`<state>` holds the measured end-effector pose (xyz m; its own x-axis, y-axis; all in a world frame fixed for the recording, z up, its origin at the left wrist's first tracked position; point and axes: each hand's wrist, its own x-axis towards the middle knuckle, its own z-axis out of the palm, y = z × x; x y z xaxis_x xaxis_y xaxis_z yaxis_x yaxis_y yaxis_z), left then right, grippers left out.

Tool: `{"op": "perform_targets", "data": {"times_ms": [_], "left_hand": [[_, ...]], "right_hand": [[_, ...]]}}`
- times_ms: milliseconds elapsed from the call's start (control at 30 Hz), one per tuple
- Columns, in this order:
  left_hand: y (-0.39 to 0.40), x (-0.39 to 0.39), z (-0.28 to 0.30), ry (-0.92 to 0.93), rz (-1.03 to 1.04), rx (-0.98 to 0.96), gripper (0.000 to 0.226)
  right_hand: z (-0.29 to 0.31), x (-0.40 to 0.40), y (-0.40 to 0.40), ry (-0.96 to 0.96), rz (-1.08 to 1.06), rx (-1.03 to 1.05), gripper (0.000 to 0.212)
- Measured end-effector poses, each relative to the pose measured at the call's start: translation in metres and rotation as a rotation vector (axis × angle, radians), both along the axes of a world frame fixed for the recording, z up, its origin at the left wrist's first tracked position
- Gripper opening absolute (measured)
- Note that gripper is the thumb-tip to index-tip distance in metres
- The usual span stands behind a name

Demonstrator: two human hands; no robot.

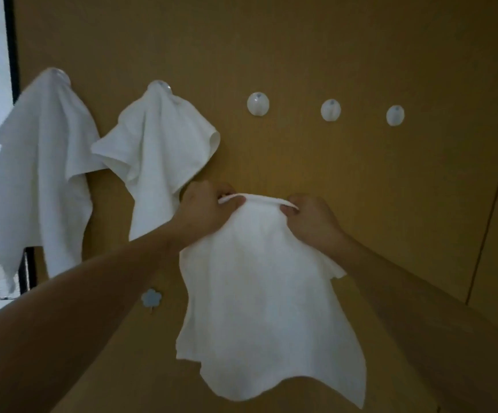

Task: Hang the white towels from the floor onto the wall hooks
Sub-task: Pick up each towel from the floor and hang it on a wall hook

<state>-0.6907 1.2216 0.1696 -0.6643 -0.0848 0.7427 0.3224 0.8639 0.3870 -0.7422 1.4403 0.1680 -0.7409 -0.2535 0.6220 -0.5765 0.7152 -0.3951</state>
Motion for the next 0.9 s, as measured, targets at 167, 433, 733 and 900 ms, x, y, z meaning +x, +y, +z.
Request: {"op": "perform_targets", "data": {"times_ms": [167, 433, 733, 900], "left_hand": [[-0.007, -0.042, 0.045, 0.206, 0.032, -0.053, 0.009], [-0.007, -0.099, 0.142, 0.529, 0.159, -0.291, 0.03], [-0.005, -0.154, 0.152, 0.549, 0.253, -0.235, 0.032], [-0.007, -0.161, 0.147, 0.621, 0.189, -0.168, 0.029]], "right_hand": [[0.043, -0.052, -0.014, 0.224, -0.009, -0.053, 0.051], [0.154, -0.105, -0.051, 0.534, -0.094, -0.167, 0.04], [0.15, -0.149, -0.07, 0.69, 0.129, -0.219, 0.016], [0.142, -0.157, -0.074, 0.698, 0.163, -0.262, 0.025]]}}
